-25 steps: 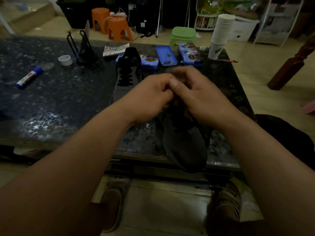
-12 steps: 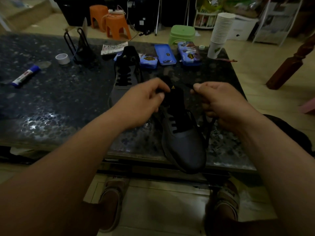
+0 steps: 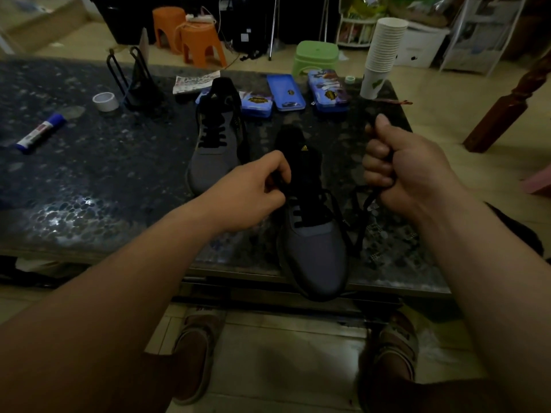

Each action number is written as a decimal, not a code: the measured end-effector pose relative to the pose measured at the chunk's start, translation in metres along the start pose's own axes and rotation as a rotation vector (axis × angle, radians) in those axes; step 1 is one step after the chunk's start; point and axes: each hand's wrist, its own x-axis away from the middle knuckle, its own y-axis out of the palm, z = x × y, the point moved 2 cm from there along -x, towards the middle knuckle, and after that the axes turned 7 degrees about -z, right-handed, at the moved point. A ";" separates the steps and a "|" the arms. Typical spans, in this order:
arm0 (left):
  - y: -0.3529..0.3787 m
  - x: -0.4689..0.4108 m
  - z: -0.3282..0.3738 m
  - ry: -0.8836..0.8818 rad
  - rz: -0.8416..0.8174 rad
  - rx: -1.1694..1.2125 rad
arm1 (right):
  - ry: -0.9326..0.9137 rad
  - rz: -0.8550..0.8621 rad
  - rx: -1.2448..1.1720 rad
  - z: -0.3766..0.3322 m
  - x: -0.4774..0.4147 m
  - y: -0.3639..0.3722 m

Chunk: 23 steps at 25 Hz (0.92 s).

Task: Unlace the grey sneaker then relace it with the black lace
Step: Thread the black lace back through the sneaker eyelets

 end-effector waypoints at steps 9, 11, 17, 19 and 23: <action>0.003 -0.008 -0.011 -0.107 0.001 0.403 | -0.100 -0.149 0.752 0.050 0.012 0.027; 0.002 -0.008 -0.012 -0.120 0.011 0.434 | -0.143 -0.160 0.844 0.052 0.012 0.028; -0.001 -0.006 -0.012 -0.156 -0.004 0.472 | -0.231 -0.208 1.063 0.050 0.018 0.026; -0.001 -0.006 -0.012 -0.159 -0.010 0.473 | -0.253 -0.230 1.088 0.048 0.019 0.028; -0.001 -0.005 -0.012 -0.161 -0.020 0.479 | -0.257 -0.277 1.122 0.045 0.020 0.029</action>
